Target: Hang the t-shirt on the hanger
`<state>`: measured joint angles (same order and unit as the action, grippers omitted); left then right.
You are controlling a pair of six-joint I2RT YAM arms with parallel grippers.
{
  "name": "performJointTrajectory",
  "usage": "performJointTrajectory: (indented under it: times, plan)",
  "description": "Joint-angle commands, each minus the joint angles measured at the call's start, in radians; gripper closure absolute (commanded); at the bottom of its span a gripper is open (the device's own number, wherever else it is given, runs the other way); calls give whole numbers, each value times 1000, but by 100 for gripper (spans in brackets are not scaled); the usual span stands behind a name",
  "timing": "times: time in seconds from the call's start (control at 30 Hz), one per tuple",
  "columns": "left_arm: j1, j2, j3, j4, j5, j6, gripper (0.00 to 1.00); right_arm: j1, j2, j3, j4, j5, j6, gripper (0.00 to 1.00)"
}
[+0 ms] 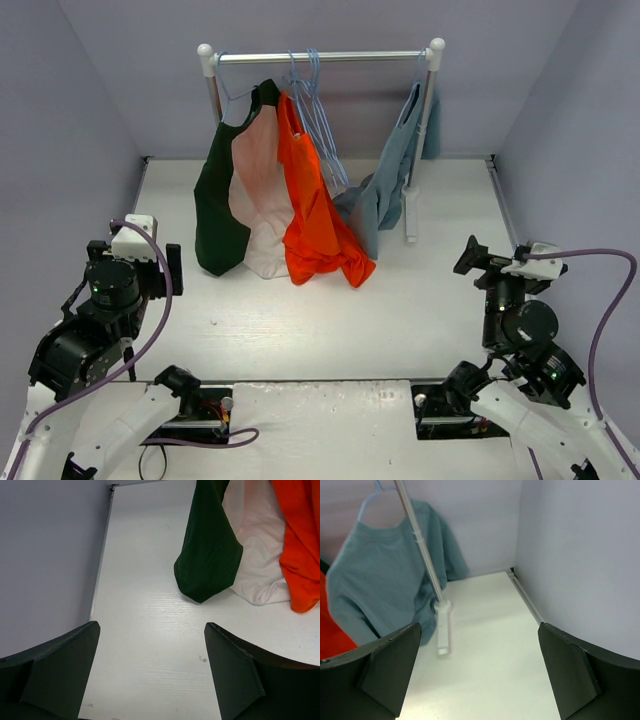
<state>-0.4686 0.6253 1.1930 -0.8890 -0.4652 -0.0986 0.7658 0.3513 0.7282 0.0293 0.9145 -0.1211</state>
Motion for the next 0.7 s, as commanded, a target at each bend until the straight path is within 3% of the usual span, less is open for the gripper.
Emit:
performJointTrajectory:
  times: [0.0,0.67]
  plan:
    - [7,5,-1,54,-39,-16,19,3,51,0,50,47,64,0]
    - [7,-58,-59,55,-54,-59,18,-8,242,51,66,-89,121,0]
